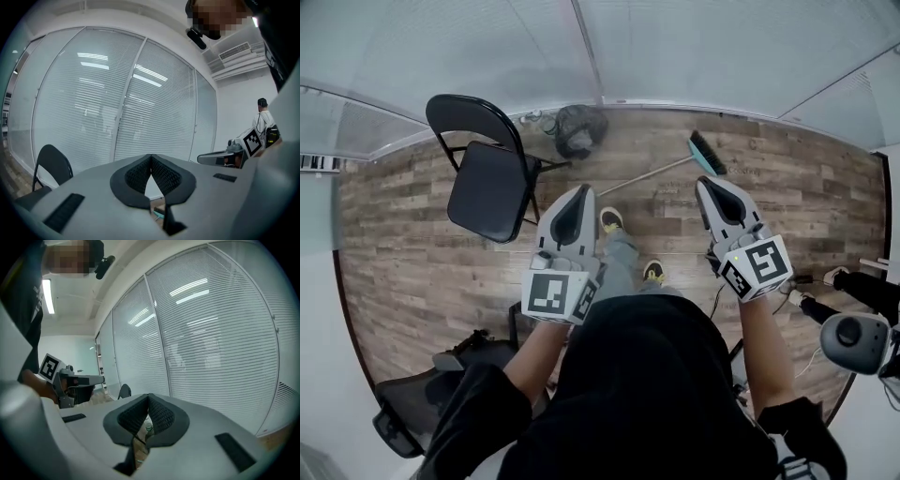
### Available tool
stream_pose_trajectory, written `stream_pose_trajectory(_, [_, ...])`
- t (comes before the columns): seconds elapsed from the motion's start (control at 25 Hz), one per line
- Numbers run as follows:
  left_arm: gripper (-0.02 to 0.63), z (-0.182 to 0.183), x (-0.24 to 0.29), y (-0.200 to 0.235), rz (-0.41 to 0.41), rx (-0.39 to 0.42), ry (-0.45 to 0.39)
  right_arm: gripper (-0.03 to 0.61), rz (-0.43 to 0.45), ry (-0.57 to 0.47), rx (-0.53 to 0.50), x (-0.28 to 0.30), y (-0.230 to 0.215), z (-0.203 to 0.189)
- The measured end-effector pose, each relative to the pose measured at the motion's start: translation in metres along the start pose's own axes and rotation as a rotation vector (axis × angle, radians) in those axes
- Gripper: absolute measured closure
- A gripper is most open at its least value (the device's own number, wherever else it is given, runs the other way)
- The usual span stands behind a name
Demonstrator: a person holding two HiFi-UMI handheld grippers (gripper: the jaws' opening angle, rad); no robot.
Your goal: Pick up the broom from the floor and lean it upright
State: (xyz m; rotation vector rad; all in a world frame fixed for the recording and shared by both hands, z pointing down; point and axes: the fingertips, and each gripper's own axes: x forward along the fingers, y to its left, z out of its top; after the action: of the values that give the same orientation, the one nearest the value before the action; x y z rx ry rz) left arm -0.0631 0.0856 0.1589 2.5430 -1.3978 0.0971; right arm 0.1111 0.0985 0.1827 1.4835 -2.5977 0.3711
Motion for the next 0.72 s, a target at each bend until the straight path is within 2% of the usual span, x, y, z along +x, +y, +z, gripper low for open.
stream_pose_trajectory(0.4, [0.594, 0.020, 0.064, 0.118, 0.059, -0.032, -0.049, 0.560, 0.096, 0.063, -0.151, 0.134, 0.013, 0.028])
stream_pose_trajectory(0.72, [0.594, -0.006, 0.103, 0.181, 0.099, -0.055, 0.030, 0.560, 0.155, 0.169, -0.290, 0.207, 0.003, 0.015])
